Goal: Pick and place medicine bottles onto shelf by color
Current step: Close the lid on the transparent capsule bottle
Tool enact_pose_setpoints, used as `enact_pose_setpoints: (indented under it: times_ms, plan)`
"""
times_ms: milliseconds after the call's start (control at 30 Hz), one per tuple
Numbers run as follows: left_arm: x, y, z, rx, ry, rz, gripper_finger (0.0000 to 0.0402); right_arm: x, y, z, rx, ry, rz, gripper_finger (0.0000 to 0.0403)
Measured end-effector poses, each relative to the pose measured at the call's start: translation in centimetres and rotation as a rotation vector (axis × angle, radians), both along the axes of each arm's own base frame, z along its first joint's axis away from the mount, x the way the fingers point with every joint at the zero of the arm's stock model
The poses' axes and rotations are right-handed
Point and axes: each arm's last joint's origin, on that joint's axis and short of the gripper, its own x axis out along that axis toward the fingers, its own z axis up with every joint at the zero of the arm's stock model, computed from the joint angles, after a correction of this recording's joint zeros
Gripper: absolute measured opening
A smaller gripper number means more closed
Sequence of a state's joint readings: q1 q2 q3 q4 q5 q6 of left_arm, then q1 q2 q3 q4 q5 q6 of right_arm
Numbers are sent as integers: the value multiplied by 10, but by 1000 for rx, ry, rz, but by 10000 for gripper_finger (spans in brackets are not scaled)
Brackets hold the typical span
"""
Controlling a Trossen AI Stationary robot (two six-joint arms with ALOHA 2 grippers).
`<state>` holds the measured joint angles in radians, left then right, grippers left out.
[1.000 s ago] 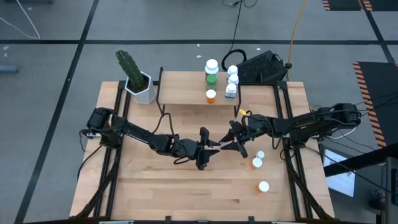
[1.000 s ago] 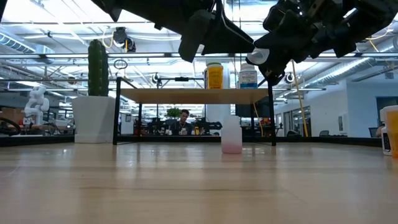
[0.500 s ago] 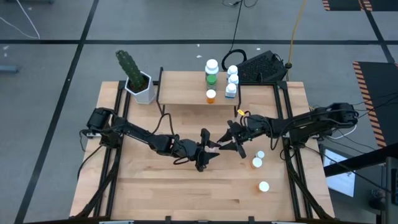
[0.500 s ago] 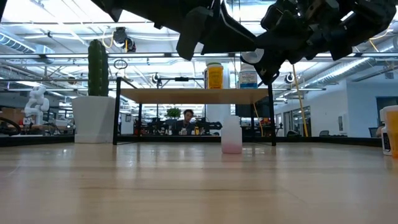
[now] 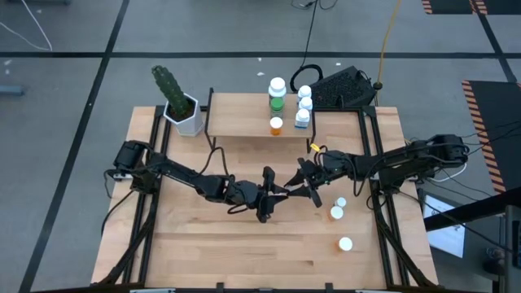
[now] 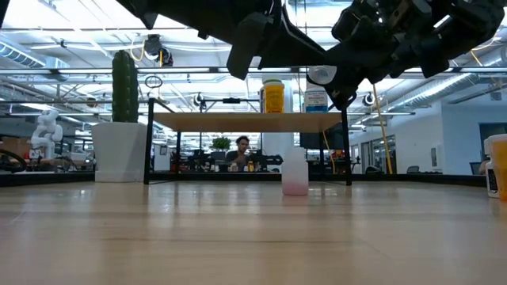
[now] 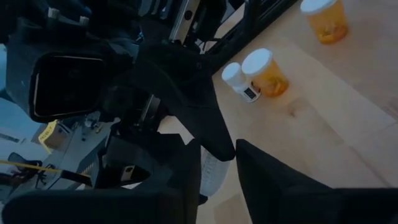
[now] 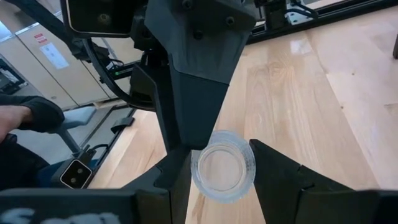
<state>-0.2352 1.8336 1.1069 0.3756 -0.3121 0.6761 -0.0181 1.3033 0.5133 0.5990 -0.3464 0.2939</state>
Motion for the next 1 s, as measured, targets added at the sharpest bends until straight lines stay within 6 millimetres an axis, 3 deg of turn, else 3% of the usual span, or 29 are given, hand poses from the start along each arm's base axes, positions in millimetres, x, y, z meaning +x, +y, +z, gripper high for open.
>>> enact_pose_setpoints:
  times_ms: [567, 1000]
  plan:
    - [0, -1, 1, 27, -1, -11, 150, 1, 1, 3, 124, 3, 18, 137]
    - [1, 0, 3, 23, -38, 3, 90, 2, 2, 8, 166, -33, 22, 137]
